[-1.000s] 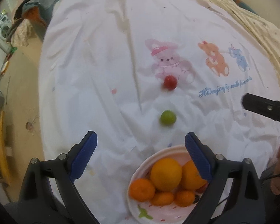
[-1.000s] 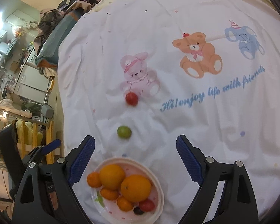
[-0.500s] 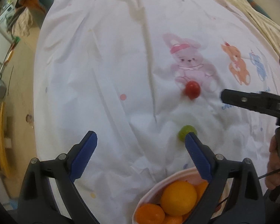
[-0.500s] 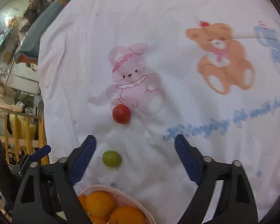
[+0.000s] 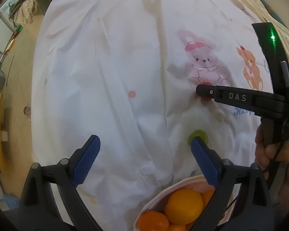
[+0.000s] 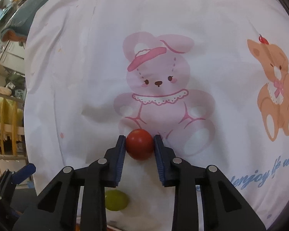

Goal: Organize fruits
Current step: 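Grasp the green lime with the left gripper while the right holds the tomato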

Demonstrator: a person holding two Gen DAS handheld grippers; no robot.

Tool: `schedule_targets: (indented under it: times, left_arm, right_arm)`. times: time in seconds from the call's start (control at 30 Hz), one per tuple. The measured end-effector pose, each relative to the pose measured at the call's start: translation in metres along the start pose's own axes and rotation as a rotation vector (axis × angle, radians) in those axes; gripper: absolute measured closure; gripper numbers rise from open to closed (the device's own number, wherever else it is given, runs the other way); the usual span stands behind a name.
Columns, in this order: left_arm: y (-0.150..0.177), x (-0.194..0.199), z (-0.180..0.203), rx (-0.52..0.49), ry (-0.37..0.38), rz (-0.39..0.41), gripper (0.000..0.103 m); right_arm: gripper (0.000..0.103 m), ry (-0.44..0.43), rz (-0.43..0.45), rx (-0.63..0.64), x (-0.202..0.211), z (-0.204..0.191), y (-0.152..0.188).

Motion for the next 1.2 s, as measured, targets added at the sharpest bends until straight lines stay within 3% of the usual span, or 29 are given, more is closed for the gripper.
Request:
schedule_targets:
  times: [0.2, 0.4, 0.47, 0.6, 0.83, 1.03, 1.17, 1.2]
  left_arm:
    - [-0.001, 0.0, 0.005, -0.015, 0.008, 0.003, 0.01]
    - [0.001, -0.001, 0.025, -0.082, 0.044, 0.012, 0.01]
    - [0.003, -0.001, 0.036, -0.129, 0.035, 0.023, 0.012]
    - [0.013, -0.005, 0.059, -0.233, 0.042, 0.028, 0.026]
    - [0.02, -0.016, 0.083, -0.392, -0.044, 0.042, 0.039]
    - [0.014, -0.033, 0.101, -0.427, -0.027, 0.014, 0.048]
    - [0.012, -0.044, 0.105, -0.442, -0.057, -0.006, 0.049]
    - [0.011, -0.046, 0.105, -0.44, -0.066, -0.008, 0.053]
  right_arm:
    - [0.072, -0.031, 0.032, -0.006, 0.03, 0.005, 0.015]
    - [0.072, -0.111, 0.114, -0.089, 0.082, 0.031, 0.057]
    - [0.072, -0.123, 0.138, -0.119, 0.096, 0.042, 0.074]
    - [0.072, -0.135, 0.17, -0.166, 0.111, 0.053, 0.103]
    - [0.072, -0.176, 0.205, -0.26, 0.112, 0.082, 0.145]
    - [0.072, -0.208, 0.203, -0.292, 0.108, 0.094, 0.15]
    - [0.072, -0.221, 0.209, -0.285, 0.108, 0.092, 0.147]
    - [0.072, -0.224, 0.21, -0.285, 0.108, 0.092, 0.147]
Point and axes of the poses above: each gripper's, at about its wrist camera, not at the fingertips, and x roughly against the way its jaws point, z to its right, y to its underside, the point moved 7 cm from there along -x, roughly the way its jaws point, and after that the axes turned 7 degrees about -z, right-handed, at the moved point
